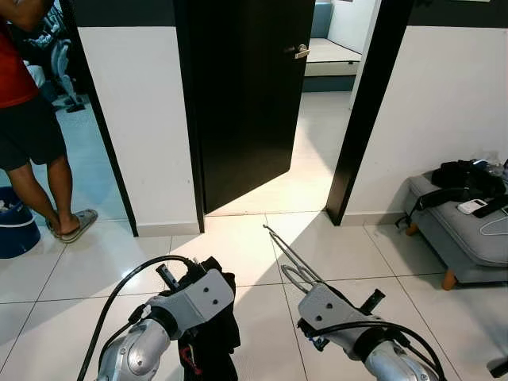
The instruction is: Hang hanger
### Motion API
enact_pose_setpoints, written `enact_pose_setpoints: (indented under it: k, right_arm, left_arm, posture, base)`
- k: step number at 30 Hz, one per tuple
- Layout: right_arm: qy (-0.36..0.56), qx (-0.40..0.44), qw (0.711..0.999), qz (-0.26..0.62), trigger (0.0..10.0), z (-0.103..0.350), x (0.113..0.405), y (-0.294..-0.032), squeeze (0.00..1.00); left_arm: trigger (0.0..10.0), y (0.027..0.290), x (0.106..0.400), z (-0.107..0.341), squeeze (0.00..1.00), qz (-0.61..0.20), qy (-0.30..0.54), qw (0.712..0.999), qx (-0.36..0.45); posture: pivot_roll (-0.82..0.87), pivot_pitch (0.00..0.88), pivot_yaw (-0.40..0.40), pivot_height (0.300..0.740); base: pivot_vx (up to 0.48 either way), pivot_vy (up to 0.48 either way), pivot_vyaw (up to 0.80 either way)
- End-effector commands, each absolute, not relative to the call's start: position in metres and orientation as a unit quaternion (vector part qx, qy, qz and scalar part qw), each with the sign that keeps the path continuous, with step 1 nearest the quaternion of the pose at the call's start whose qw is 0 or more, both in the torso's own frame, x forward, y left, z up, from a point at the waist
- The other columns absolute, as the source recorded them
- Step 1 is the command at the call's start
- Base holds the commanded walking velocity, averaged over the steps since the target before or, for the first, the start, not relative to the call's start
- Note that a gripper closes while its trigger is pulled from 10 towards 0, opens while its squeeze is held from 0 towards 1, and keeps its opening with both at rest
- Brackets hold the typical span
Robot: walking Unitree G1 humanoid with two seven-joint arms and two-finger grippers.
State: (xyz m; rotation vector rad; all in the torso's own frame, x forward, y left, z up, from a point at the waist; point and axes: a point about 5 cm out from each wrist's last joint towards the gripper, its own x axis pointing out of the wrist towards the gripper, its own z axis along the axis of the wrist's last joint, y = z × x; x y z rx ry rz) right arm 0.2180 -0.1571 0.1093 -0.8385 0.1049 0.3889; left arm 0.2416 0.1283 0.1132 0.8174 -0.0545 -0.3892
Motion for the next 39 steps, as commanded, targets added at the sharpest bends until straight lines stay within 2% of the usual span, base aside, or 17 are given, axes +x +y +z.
enact_pose_setpoints:
  k: [1,9,21,39]
  right_arm:
    - [0.04,-0.401,0.895,0.189,10.0,0.113,0.216,-0.154,0.0]
    - [0.038,-0.4,0.896,0.189,10.0,0.114,0.212,-0.151,0.0]
    - [0.036,-0.401,0.895,0.193,10.0,0.116,0.21,-0.15,0.0]
    - [0.033,-0.398,0.896,0.194,10.0,0.117,0.208,-0.145,0.0]
  left_arm:
    - [10.0,0.127,0.239,0.12,0.0,-0.182,-0.043,0.898,0.398]
    - [10.0,0.131,0.236,0.121,0.0,-0.183,-0.043,0.897,0.399]
    - [10.0,0.133,0.231,0.125,0.0,-0.18,-0.046,0.898,0.398]
    - [10.0,0.136,0.23,0.126,0.0,-0.18,-0.046,0.897,0.402]
  posture:
    - [0.02,0.0,-0.014,0.74]
    - [0.02,0.0,-0.001,0.74]
    - [0.07,0.0,-0.029,0.74]
    - [-0.01,0.0,0.005,0.74]
  base:
    - [0.0,0.0,0.0]
    - [0.0,0.0,0.0]
    - [0.0,0.0,0.0]
    - [0.0,0.0,0.0]
